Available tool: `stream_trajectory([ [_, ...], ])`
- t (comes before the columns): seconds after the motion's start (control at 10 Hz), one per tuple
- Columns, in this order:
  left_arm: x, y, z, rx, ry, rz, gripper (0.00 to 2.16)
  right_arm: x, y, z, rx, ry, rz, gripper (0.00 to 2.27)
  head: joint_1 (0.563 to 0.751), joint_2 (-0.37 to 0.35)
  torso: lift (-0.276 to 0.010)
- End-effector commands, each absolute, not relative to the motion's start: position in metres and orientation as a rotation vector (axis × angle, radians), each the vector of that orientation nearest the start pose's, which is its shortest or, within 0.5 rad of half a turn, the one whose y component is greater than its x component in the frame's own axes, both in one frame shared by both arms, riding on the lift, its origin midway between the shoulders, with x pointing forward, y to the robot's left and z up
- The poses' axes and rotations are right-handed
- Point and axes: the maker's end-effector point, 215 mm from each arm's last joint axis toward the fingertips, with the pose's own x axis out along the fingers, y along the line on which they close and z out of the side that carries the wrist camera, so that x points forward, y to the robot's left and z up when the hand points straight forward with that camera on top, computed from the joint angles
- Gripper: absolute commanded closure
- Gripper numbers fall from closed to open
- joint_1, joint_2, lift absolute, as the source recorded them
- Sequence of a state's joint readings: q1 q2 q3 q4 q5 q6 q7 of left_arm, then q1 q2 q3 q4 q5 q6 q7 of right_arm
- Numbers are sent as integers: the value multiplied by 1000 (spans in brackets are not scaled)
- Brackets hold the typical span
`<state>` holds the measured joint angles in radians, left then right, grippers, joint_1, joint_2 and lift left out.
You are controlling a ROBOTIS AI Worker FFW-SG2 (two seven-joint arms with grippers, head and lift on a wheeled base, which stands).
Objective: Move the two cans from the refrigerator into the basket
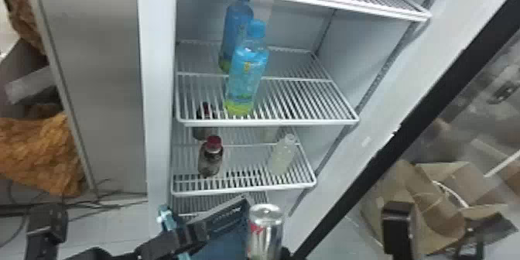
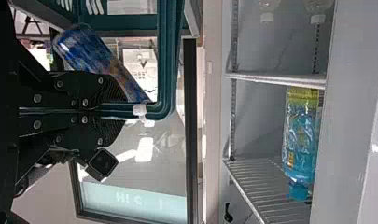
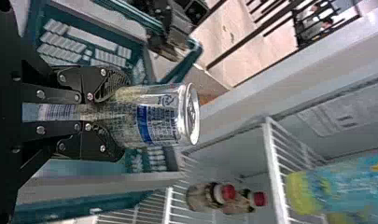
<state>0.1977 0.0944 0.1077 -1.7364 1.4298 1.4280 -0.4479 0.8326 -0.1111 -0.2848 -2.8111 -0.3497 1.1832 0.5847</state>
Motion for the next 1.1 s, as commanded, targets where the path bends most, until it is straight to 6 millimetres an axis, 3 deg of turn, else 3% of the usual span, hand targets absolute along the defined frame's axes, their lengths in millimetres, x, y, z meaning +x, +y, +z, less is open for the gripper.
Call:
stream_trajectory([
  [0.0, 300, -1, -328, -1415, 916, -1188, 1197, 239, -144, -349, 275, 759, 615, 765, 695, -331, -35],
  [0.1, 300, -1, -328, -1415, 916, -1188, 1197, 241, -145, -349, 272, 757, 613, 374, 695, -323, -35],
  [0.2, 300, 0, -328, -1414, 917, -1188, 1197, 242, -147, -349, 270, 756, 607, 125, 695, -319, -35],
  [0.5, 298, -1, -329, -1415, 921, -1188, 1197, 253, -164, -344, 252, 716, 569, 113, 695, -329, -35],
  [0.8, 297, -1, -329, -1422, 922, -1187, 1197, 292, -204, -326, 218, 528, 491, 110, 695, -350, -35],
  [1.0, 294, -1, -330, -1429, 925, -1185, 1197, 305, -233, -322, 189, 445, 438, 107, 695, -350, -35],
])
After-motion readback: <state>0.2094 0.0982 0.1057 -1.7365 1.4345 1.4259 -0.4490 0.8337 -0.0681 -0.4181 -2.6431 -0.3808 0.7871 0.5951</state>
